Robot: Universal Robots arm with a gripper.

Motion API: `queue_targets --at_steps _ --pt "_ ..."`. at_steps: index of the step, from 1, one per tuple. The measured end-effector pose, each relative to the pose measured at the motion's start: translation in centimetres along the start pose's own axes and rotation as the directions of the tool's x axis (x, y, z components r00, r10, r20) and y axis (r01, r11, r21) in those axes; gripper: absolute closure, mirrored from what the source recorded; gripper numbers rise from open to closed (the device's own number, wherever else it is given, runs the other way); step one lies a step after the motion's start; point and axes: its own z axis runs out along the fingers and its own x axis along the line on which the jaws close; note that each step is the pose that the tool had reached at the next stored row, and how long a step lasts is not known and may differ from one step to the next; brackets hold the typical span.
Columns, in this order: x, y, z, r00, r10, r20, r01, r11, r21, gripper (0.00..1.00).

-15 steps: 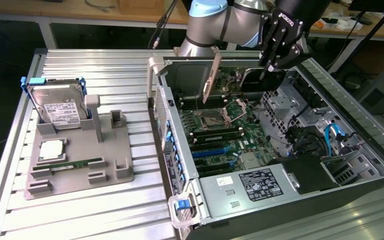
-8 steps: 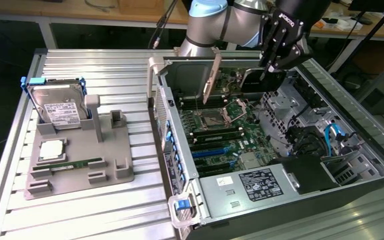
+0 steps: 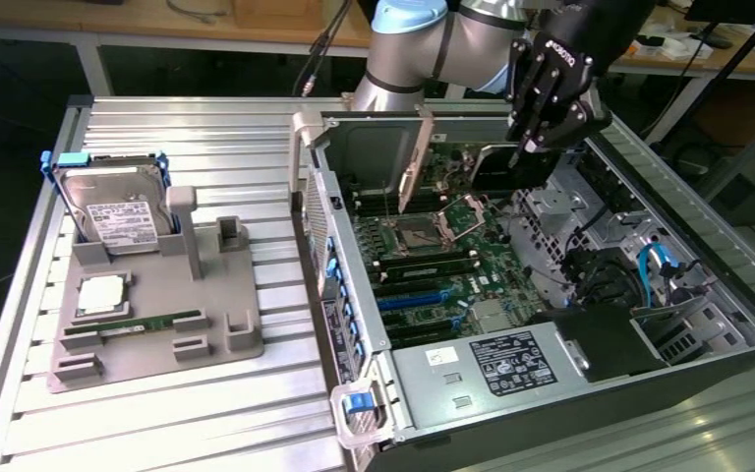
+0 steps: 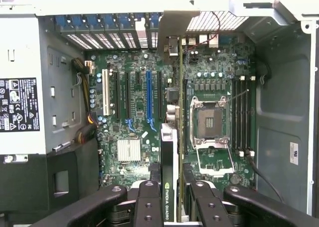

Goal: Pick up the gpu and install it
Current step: 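Insert the gpu into the slot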

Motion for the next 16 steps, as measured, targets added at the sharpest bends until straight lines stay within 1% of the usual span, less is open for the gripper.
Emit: queue_targets --at_steps 11,16 --pt "0.2 -0.04 2.01 1.0000 0.000 0.0013 0.000 1.0000 -0.0001 0.73" --pt "0.3 -0.06 2.88 1.0000 0.000 0.0027 0.000 1.0000 -0.0001 0.73"
